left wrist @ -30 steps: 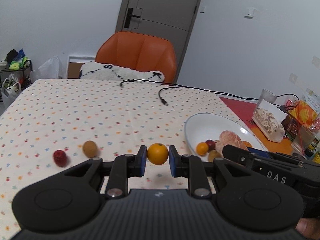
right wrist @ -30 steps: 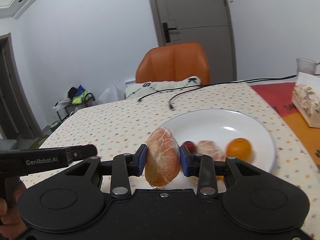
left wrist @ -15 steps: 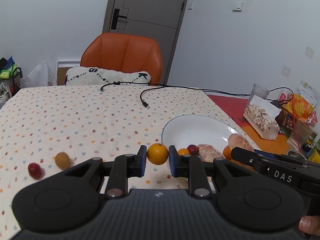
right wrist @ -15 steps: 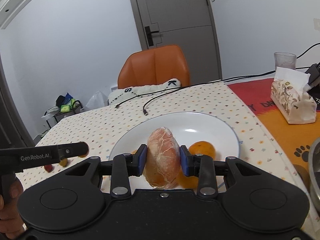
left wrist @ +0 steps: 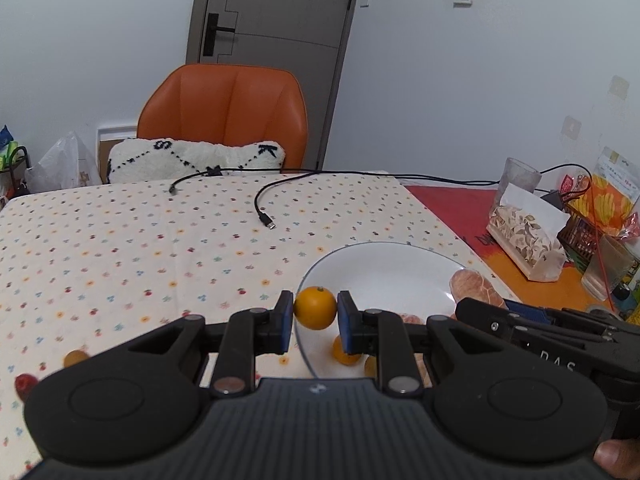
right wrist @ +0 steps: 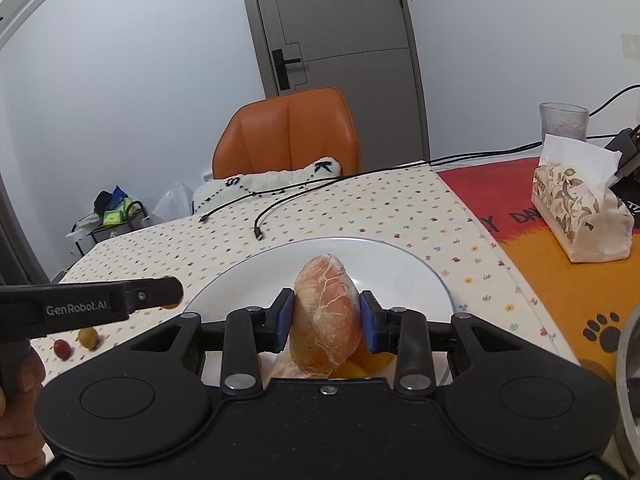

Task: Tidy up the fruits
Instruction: 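Carry the pomelo segment and tangerine over the white plate, then open both grippers to drop the tangerine and pomelo segment onto the plate, then move both open grippers back to the last fruits on the cloth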

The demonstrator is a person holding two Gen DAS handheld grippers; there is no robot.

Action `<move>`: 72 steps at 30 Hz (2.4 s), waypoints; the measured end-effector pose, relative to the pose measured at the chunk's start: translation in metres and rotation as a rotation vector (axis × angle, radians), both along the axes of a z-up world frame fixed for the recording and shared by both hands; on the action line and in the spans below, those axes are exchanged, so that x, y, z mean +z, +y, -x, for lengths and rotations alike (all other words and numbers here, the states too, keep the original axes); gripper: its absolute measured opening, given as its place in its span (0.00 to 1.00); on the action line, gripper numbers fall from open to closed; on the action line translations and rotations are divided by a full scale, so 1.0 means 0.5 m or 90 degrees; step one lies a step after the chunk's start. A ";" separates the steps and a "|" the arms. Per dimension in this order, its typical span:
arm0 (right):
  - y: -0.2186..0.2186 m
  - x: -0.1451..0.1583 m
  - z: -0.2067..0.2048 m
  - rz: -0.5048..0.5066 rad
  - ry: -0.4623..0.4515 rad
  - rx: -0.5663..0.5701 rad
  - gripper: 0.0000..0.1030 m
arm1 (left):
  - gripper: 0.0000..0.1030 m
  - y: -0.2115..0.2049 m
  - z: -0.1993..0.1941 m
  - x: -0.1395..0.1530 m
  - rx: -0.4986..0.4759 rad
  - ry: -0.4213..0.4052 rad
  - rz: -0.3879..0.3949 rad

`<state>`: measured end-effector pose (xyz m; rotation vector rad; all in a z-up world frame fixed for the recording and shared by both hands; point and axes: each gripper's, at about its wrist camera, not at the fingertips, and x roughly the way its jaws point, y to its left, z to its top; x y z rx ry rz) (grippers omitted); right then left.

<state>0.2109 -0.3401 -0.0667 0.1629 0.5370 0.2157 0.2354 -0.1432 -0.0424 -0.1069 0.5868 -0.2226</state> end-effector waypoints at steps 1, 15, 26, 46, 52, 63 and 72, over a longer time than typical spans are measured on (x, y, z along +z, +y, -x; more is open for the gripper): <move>-0.001 0.000 -0.006 -0.001 0.001 0.001 0.32 | 0.21 -0.004 -0.006 -0.002 -0.002 0.002 -0.002; -0.007 -0.010 -0.065 -0.002 0.012 0.000 0.32 | 0.21 -0.054 -0.076 -0.021 -0.027 0.025 0.002; -0.023 -0.001 -0.050 -0.043 0.002 -0.015 0.39 | 0.34 -0.048 -0.075 -0.016 0.005 0.028 -0.003; 0.015 0.009 0.040 -0.080 0.000 -0.001 0.73 | 0.85 0.041 0.044 0.031 0.077 -0.007 -0.020; 0.031 0.017 0.064 -0.089 -0.017 0.003 0.95 | 0.88 0.068 0.082 0.032 0.098 -0.030 -0.038; 0.052 0.025 0.089 -0.111 -0.026 0.010 1.00 | 0.91 0.123 0.128 0.041 0.111 -0.054 -0.014; 0.076 0.035 0.104 -0.095 -0.042 0.035 1.00 | 0.91 0.163 0.149 0.035 0.144 -0.054 0.017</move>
